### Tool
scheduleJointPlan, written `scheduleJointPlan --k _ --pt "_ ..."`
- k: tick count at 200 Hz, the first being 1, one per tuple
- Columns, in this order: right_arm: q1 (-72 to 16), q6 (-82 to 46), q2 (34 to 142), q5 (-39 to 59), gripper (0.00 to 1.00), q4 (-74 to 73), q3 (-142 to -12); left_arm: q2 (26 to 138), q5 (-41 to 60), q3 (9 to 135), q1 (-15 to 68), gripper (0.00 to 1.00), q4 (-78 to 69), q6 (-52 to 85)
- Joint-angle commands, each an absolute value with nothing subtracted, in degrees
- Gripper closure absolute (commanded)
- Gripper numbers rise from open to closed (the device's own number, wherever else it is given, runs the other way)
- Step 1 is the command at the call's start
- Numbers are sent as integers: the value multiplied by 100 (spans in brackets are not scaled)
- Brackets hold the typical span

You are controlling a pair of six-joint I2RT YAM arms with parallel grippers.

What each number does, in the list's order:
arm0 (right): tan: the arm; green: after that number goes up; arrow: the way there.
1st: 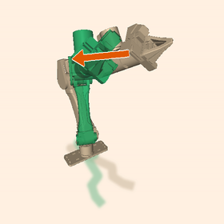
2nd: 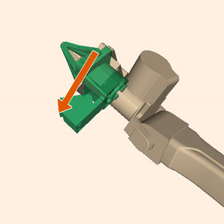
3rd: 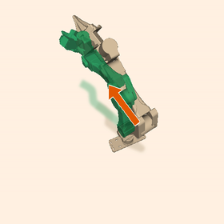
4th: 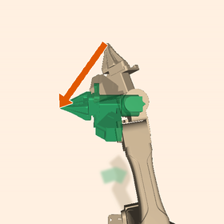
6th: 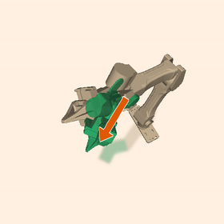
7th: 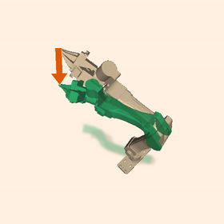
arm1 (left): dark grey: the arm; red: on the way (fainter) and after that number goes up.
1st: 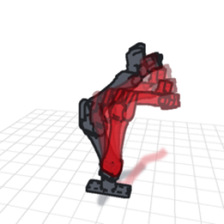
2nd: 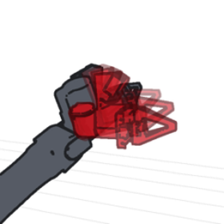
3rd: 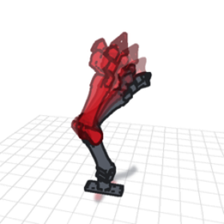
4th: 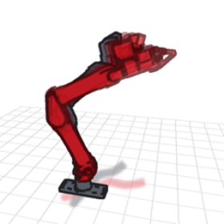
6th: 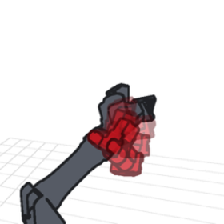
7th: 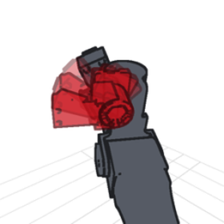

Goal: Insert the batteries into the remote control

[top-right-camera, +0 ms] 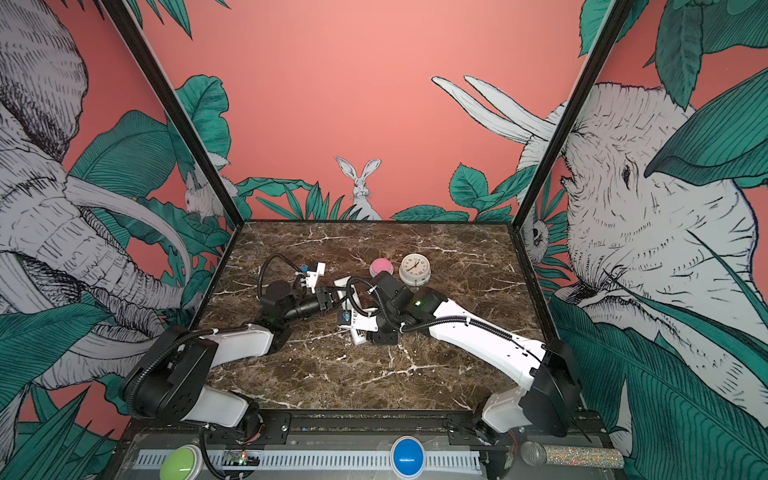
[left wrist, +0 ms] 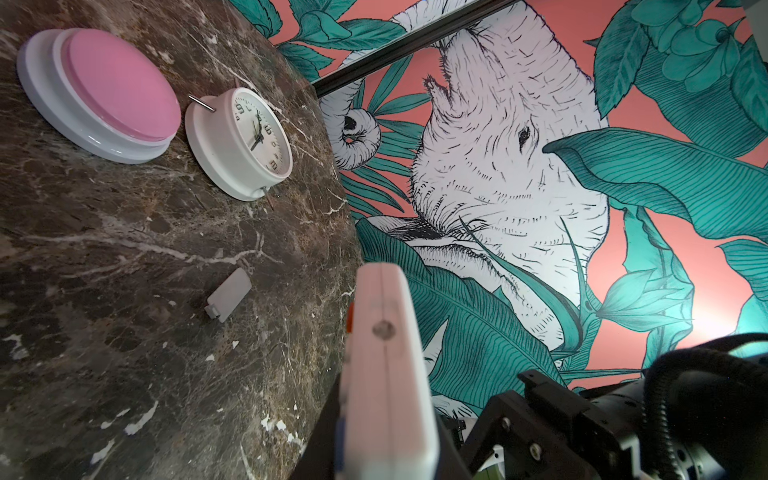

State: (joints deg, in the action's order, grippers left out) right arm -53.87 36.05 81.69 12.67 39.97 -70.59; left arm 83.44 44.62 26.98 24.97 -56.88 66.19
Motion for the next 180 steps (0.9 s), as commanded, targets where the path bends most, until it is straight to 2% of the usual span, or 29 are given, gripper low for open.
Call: scheduleJointPlan --k 1,180 --pt "-5440 3783 8259 1422 61 4074 -7223 8117 4575 2849 2505 100 -5843 6600" --pt "-5441 3990 8543 1416 73 4003 -7282 8147 4558 2870 2518 100 -5823 6601"
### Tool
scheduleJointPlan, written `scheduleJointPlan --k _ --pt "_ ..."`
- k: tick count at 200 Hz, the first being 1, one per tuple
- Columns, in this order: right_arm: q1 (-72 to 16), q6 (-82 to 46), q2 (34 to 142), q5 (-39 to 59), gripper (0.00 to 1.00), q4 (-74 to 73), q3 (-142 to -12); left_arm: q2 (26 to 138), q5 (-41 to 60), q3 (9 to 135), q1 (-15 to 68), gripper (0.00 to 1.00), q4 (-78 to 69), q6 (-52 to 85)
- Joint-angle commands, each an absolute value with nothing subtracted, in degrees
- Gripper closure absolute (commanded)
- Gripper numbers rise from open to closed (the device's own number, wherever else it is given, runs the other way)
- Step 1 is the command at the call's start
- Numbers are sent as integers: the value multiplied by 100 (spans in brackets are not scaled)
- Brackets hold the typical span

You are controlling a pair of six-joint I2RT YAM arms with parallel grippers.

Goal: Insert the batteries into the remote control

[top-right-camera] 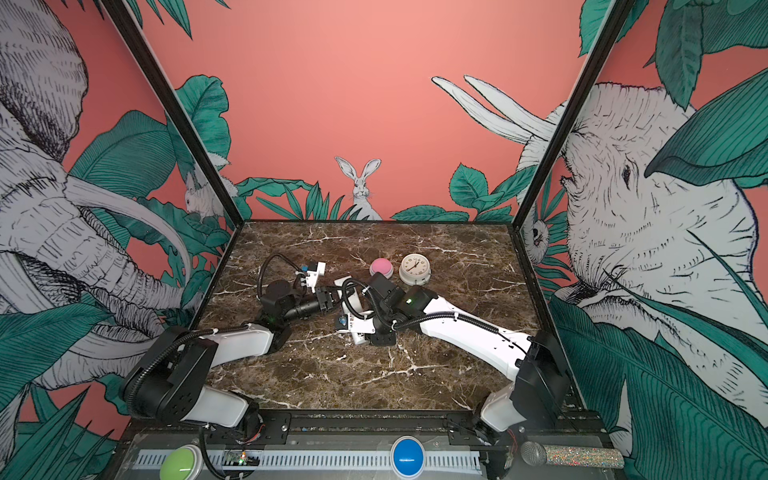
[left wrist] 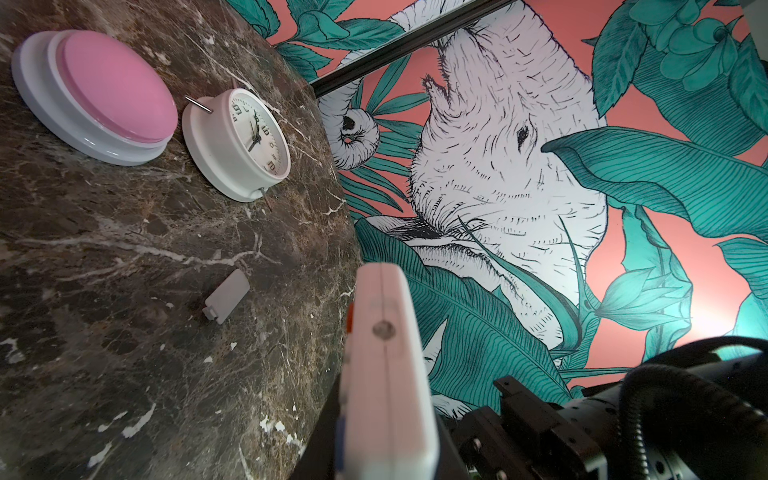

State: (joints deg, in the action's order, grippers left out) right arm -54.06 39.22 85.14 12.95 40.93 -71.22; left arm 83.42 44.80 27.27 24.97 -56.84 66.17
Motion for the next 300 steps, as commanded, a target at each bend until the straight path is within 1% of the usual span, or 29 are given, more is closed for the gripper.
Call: scheduleJointPlan --k 1,50,142,258,300 --pt "-5445 3986 8543 1418 73 4000 -7285 8147 4564 2868 2516 100 -5825 6601" --pt "-5443 3955 8584 1384 77 3941 -7284 8150 4568 2862 2522 100 -5826 6618" --pt "-5446 3931 8680 1249 81 3834 -7302 8175 4571 2840 2522 100 -5907 6636" --pt "-5446 3823 8754 1154 81 3594 -7304 8250 4563 2835 2529 100 -5984 6666" --pt "-5449 3766 8798 1089 82 3502 -7290 8244 4570 2841 2532 100 -5963 6677"
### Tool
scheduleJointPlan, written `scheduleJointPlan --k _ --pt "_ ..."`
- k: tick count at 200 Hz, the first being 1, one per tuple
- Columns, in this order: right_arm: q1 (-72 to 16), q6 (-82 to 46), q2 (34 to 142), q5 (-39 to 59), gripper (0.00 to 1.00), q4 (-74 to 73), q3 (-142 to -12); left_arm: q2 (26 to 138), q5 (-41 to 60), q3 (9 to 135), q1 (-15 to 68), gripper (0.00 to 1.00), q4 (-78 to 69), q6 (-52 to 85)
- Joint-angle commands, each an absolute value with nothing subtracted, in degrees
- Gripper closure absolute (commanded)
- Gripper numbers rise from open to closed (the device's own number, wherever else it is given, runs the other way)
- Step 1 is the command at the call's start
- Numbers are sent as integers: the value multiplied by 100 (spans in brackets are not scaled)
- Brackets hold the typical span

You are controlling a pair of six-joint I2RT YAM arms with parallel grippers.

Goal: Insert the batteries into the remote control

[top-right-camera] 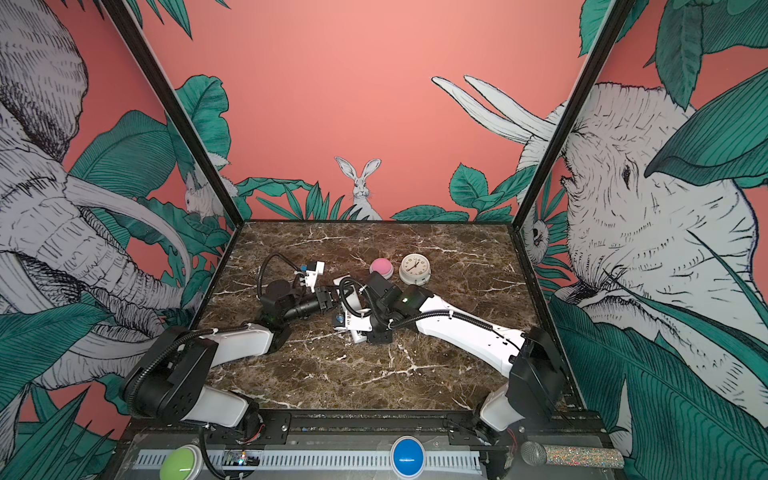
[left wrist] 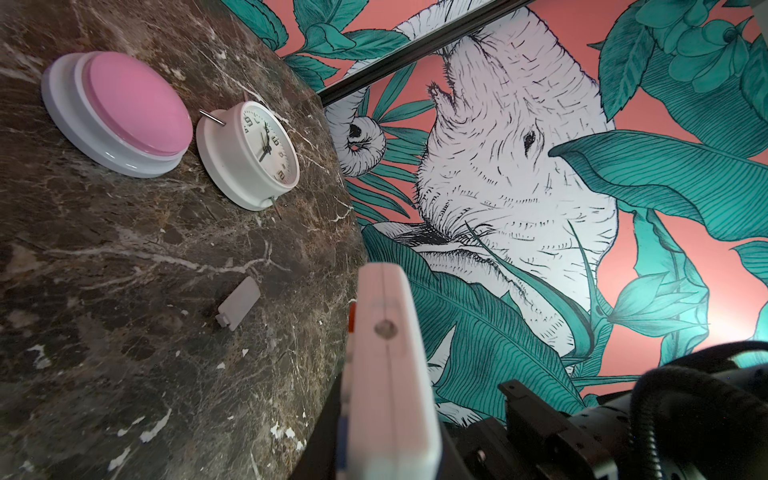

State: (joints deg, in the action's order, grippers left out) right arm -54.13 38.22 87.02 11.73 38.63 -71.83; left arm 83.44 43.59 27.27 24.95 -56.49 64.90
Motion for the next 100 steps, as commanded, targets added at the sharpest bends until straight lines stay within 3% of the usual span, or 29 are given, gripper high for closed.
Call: scheduleJointPlan --k 1,100 --pt "-5449 3764 8798 1085 82 3495 -7292 8244 4570 2840 2532 100 -5961 6678" --pt "-5454 3683 8920 924 86 3323 -7308 8278 4596 2821 2536 100 -6028 6723"
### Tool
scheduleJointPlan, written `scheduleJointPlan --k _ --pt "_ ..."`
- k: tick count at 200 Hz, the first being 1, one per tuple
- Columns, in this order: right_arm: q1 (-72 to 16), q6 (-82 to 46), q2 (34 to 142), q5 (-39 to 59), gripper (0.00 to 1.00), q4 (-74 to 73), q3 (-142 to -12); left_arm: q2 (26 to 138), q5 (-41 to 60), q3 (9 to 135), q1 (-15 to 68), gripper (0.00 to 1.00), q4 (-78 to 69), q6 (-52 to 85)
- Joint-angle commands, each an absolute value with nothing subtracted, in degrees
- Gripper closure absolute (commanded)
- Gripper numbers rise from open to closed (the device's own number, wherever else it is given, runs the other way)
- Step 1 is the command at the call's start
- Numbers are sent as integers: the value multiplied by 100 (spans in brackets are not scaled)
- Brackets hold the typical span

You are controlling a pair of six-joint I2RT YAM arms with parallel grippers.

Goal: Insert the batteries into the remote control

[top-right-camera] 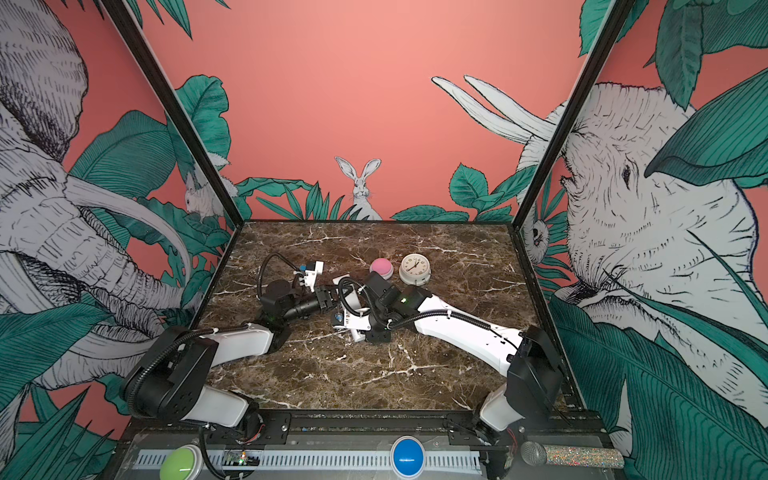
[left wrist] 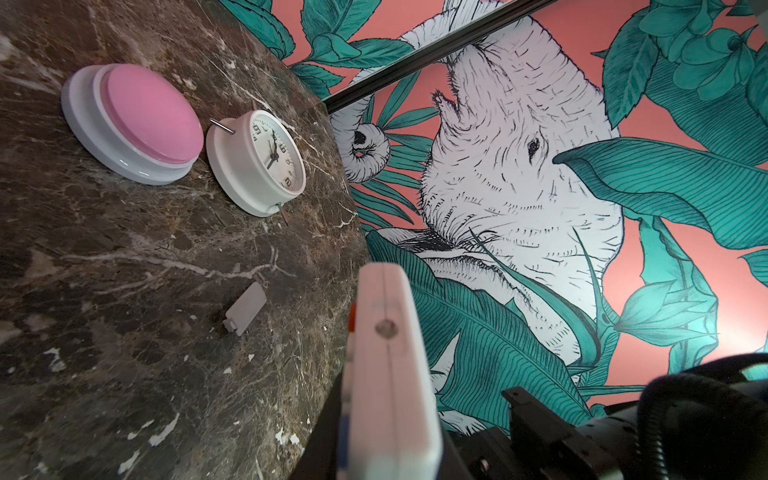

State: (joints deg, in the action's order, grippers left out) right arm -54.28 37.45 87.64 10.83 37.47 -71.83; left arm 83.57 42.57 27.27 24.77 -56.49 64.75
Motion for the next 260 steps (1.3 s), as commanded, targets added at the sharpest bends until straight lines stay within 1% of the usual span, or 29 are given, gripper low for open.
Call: scheduleJointPlan --k 1,82,136,146,260 --pt "-5452 3683 8925 917 86 3323 -7306 8278 4592 2821 2538 100 -6029 6723" --pt "-5455 3619 9051 763 87 3174 -7323 8341 4647 2887 2535 100 -6087 6767" --pt "-5455 3519 9123 791 87 3290 -7472 8341 4655 2877 2532 100 -6078 6741" --pt "-5456 3492 9296 791 87 3312 -7471 8341 4655 2880 2531 100 -6068 6733" --pt "-5457 3414 9402 645 86 3407 -7765 8340 4674 2822 2535 100 -6083 6707"
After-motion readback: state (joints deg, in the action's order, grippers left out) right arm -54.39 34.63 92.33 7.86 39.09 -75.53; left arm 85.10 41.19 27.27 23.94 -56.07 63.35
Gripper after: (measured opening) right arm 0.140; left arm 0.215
